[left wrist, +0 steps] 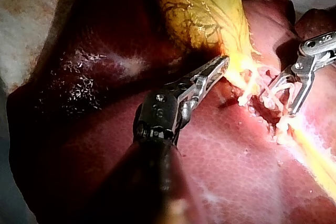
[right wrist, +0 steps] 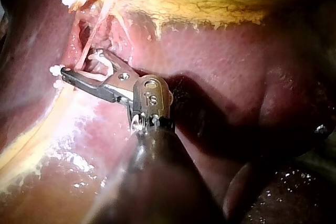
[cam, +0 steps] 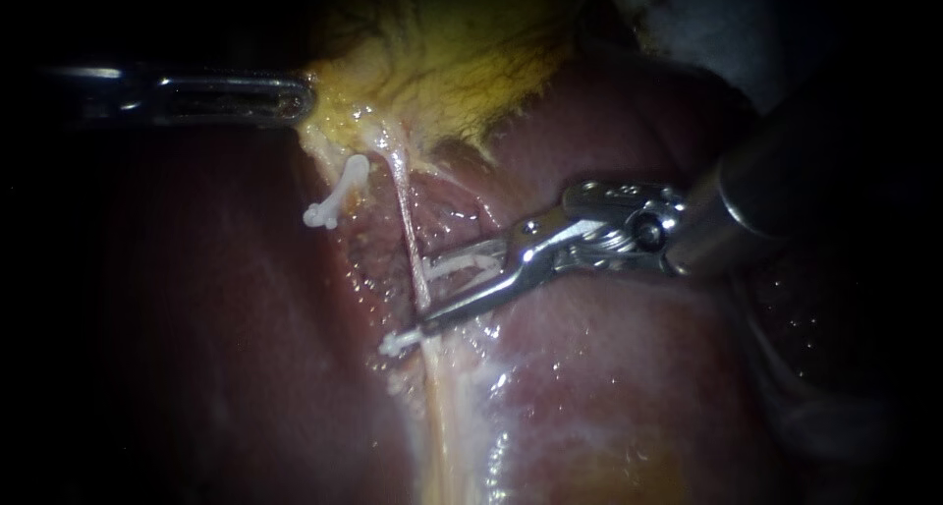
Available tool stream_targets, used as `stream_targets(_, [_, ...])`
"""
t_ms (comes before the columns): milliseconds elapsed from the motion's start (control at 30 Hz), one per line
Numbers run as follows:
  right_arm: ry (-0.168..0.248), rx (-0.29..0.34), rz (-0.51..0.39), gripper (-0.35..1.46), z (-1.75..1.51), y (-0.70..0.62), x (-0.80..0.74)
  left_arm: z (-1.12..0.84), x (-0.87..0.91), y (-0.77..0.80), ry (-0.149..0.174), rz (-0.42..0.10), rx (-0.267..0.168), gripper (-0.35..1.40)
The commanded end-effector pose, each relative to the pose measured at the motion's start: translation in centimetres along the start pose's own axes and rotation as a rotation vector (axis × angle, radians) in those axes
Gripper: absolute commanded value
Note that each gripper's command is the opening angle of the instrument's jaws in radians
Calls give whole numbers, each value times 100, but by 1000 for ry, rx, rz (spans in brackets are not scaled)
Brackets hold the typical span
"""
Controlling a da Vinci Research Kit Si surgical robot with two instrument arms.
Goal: Clipping second clip right tube
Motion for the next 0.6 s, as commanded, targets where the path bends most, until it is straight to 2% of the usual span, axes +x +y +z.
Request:
stream_targets(33, [7,16,-2,59,2,3,-2,0,0,0,0,0,0,-35])
stream_targets(167, [27,57,16,60,9,7,-7,0,0,0,0,0,0,-35])
stream_targets(267, [59,119,24,60,12,3,-8,1,0,0,0,0,0,-35])
stream_targets(467, [103,241,34,57,23,-18,-7,1,0,0,0,0,0,-35])
stream_targets(600, [115,301,35,54,29,-34,-3,1,0,0,0,0,0,-35])
